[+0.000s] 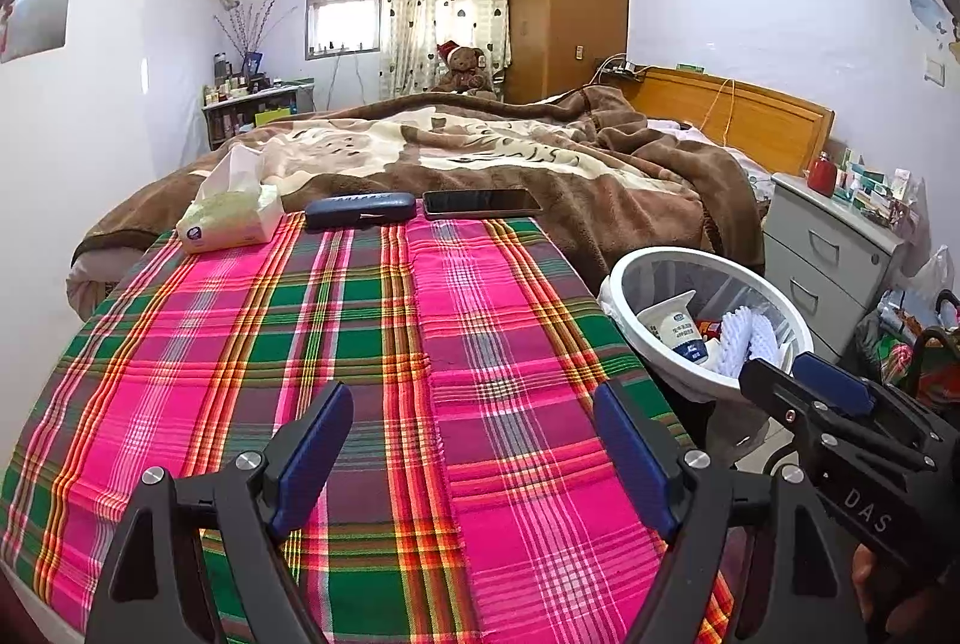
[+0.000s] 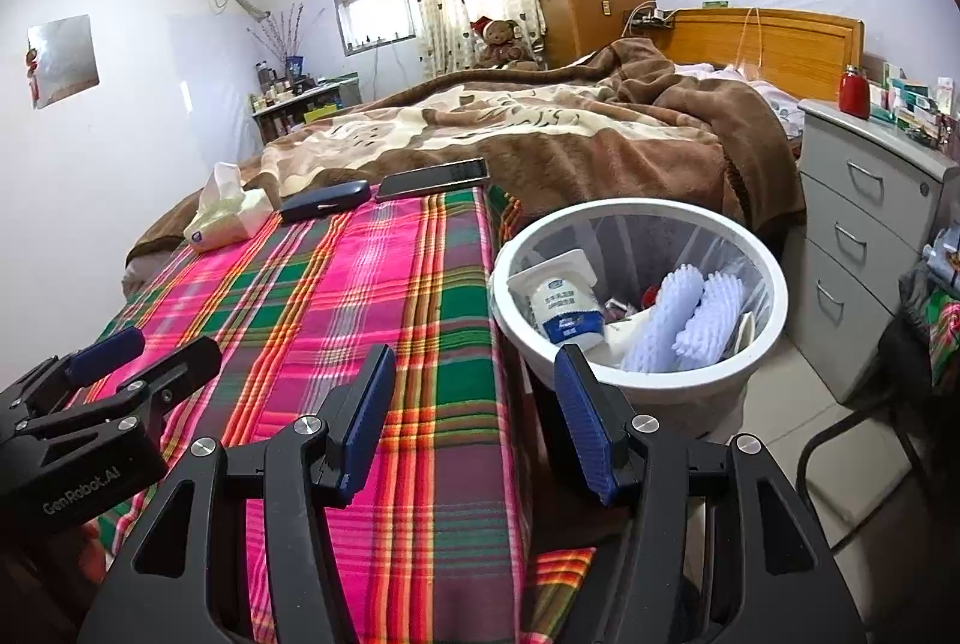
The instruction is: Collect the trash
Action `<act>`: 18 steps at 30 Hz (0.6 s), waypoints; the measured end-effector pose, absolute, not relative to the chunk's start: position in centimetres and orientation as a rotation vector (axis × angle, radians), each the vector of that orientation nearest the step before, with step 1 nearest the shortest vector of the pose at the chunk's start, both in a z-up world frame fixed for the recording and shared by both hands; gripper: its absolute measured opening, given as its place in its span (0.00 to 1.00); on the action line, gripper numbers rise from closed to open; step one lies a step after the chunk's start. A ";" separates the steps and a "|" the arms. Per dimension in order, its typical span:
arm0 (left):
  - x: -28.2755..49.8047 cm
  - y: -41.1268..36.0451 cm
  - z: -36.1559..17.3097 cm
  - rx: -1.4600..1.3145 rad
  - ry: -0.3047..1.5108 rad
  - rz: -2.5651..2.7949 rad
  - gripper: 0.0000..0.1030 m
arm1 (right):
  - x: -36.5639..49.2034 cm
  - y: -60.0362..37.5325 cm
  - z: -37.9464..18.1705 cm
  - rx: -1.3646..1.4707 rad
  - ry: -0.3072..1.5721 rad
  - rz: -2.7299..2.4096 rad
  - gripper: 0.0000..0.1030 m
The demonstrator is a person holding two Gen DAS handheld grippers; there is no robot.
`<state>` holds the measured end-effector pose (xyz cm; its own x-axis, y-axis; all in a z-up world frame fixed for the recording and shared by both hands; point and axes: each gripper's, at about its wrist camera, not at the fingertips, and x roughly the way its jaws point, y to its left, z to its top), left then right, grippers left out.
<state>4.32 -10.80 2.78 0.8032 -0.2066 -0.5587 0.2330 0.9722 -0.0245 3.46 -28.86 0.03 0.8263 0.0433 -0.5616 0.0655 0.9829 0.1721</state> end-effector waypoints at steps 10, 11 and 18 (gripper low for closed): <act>4.4 -10.7 2.7 0.045 0.593 -0.239 0.80 | 3.3 -28.5 0.3 0.181 0.593 -0.011 0.55; 4.4 -10.6 2.6 0.044 0.593 -0.238 0.80 | 3.3 -28.5 0.3 0.183 0.592 -0.011 0.55; 4.2 -10.6 2.6 0.043 0.598 -0.228 0.80 | 3.3 -28.5 0.3 0.184 0.592 -0.010 0.55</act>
<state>4.17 -10.62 2.58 0.8020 -0.2001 -0.5628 0.2247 0.9741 -0.0260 3.26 -28.50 0.30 0.8304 0.0434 -0.5554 0.0622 0.9835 0.1699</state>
